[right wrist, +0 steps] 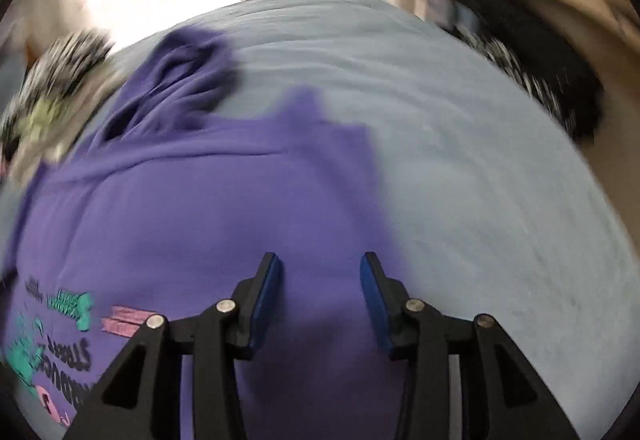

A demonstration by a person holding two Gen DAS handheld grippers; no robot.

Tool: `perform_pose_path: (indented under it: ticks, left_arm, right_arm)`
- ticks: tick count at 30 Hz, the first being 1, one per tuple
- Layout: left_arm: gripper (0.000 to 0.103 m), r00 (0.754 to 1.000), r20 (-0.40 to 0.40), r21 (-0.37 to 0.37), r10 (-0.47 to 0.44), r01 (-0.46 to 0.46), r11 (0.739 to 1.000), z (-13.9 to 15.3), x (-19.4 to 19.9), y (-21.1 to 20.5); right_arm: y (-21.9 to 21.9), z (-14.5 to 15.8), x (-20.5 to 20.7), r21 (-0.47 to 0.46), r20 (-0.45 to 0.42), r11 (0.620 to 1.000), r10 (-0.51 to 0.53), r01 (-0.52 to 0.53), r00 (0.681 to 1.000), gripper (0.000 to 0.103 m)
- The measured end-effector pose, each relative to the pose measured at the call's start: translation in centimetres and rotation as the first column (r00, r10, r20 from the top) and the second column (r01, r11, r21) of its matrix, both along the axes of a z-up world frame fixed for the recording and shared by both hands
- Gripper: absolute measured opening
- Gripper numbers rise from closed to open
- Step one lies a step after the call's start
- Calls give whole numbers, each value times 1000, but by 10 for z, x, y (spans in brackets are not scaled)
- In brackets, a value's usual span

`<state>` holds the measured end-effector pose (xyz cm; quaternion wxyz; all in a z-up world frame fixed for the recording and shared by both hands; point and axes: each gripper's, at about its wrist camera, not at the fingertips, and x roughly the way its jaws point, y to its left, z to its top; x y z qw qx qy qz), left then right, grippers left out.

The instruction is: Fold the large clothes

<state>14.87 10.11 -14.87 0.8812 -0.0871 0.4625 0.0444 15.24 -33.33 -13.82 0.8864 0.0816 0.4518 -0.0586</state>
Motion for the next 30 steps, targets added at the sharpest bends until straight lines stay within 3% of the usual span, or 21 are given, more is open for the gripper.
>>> perform_pose_path:
  ticks: [1, 6, 13, 19, 24, 30]
  left_arm:
    - [9, 1000, -3, 12, 6, -6, 1000, 1, -1, -2]
    - [10, 1000, -16, 36, 18, -17, 999, 14, -6, -10]
    - [14, 1000, 0, -2, -31, 31, 1000, 36, -51, -23]
    - [16, 995, -55, 6, -80, 81, 997, 24, -73, -44]
    - [16, 995, -73, 35, -69, 72, 997, 14, -78, -44]
    - [16, 996, -88, 3, -20, 20, 1000, 9, -84, -27]
  right_arm:
    - [-4, 3, -2, 16, -3, 1000, -9, 9, 1000, 20]
    - [16, 17, -9, 16, -15, 1000, 3, -2, 1000, 23]
    - [91, 37, -51, 129, 28, 972, 192, -194, 981, 24]
    - [148, 21, -76, 154, -12, 935, 326, -320, 945, 25]
    - [135, -1, -79, 156, -80, 951, 281, -267, 956, 25]
    - [54, -2, -94, 89, -72, 995, 48, -41, 996, 25]
